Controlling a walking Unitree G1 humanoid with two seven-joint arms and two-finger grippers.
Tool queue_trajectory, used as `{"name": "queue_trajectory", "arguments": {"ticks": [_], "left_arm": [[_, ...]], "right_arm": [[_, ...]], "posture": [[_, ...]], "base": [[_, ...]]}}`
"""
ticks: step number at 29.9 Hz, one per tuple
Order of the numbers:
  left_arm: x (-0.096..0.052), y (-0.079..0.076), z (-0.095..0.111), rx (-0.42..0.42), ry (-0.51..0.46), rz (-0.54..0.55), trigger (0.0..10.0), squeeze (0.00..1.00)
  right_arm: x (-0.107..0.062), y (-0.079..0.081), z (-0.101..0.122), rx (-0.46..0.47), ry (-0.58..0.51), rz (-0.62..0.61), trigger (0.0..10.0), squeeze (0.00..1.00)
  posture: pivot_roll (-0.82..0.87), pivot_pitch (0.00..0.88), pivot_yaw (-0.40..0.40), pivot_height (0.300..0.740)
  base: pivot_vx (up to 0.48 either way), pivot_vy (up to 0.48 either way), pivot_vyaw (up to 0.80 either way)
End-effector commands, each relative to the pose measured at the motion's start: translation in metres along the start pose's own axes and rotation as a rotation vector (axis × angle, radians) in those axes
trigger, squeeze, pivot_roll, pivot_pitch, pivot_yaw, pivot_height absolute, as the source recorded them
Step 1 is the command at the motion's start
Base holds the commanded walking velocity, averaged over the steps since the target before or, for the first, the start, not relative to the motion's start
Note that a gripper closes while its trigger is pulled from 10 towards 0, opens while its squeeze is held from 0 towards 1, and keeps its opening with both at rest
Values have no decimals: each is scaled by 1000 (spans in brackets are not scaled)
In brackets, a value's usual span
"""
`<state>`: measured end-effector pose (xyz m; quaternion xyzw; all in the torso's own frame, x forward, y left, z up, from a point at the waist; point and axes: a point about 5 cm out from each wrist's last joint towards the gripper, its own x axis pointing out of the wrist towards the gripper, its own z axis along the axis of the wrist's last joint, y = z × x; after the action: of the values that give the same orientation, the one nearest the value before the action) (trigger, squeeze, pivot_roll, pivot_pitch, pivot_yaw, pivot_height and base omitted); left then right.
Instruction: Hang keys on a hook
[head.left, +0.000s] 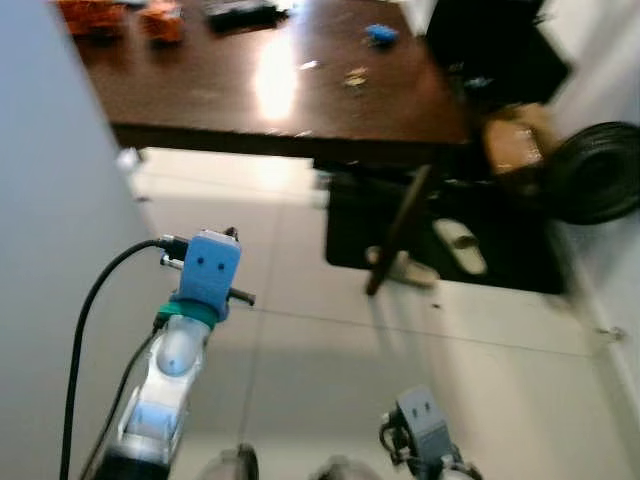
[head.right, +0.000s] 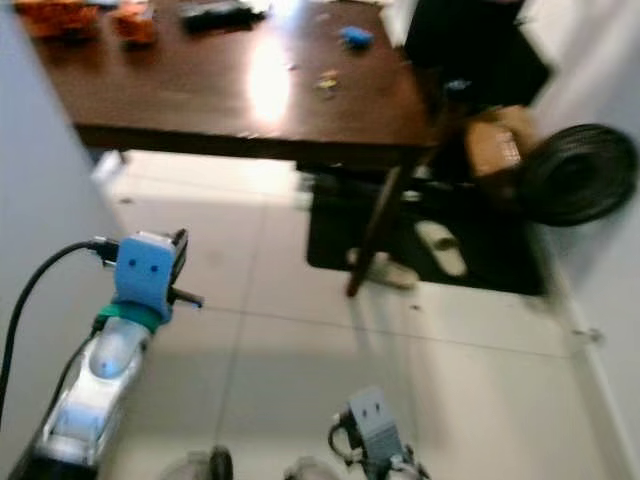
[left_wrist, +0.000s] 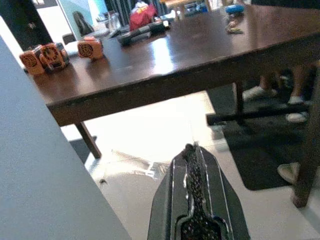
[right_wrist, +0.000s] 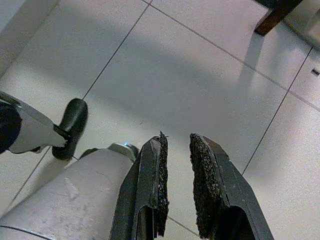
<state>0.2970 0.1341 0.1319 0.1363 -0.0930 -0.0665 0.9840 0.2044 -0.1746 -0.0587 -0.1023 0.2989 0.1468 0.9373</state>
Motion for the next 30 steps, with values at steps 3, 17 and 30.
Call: {"name": "queue_trajectory", "arguments": {"ticks": [3, 17, 30], "left_arm": [[-1, -7, -4, 7, 11, -27, 10000, 0], [-4, -7, -17, 20, 62, -33, 10000, 0], [-29, -7, -73, 71, 297, -84, 10000, 0]], "right_arm": [[-6, 1, -14, 30, 47, -11, 10000, 0], [-7, 2, -18, 40, 67, -13, 10000, 0], [-8, 5, -24, 31, 105, -2, 10000, 0]], "posture": [[-95, 102, -60, 740], [-93, 103, -57, 740], [-87, 106, -57, 740]], "base": [[0, 0, 0], [0, 0, 0], [0, 0, 0]]}}
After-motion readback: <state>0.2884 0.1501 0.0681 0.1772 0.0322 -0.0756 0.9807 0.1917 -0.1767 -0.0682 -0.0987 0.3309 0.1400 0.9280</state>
